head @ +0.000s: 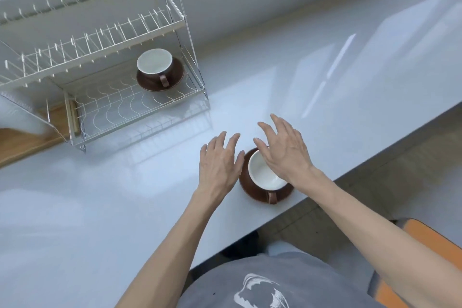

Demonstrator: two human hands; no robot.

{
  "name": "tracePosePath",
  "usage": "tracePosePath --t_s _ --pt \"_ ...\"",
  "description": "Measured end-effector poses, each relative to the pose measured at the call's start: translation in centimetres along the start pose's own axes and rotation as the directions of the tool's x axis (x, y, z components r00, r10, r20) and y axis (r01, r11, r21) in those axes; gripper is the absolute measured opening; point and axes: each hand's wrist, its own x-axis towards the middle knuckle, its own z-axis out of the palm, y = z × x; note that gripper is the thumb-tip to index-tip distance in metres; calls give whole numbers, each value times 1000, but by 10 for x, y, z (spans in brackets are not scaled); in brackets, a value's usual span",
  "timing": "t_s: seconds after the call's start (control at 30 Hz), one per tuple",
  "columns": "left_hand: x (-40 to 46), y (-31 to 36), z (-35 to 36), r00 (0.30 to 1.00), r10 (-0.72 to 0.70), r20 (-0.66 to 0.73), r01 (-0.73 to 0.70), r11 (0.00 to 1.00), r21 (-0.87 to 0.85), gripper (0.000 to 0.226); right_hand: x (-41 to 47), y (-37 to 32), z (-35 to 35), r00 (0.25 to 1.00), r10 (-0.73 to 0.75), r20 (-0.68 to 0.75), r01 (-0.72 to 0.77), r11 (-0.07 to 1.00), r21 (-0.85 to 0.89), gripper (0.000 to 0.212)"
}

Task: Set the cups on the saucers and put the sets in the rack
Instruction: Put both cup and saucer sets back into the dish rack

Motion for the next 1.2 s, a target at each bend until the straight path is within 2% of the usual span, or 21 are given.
tracePosePath --t_s 0.3,0.53,0.73,0.87,0.97,1.2 --pt "-21 14 23 978 -124 169 157 967 -200 51 -28 26 13 981 142 132 -155 983 94 52" --pt "-22 14 34 938 -220 268 321 842 -434 54 -35 35 22 947 220 234 -271 939 212 52" --pt "-17 9 40 873 -268 408 473 672 -570 59 -32 40 30 918 272 289 -354 889 290 48" --pt "-16 8 43 854 -258 451 507 607 -612 68 -28 48 35 880 306 364 -434 831 349 46" --pt "-15 8 44 855 -258 450 509 582 -634 67 -26 53 39 868 295 400 -454 799 395 33" --pt "-15 5 45 868 -258 425 492 559 -667 55 -24 52 36 887 270 374 -420 807 414 37"
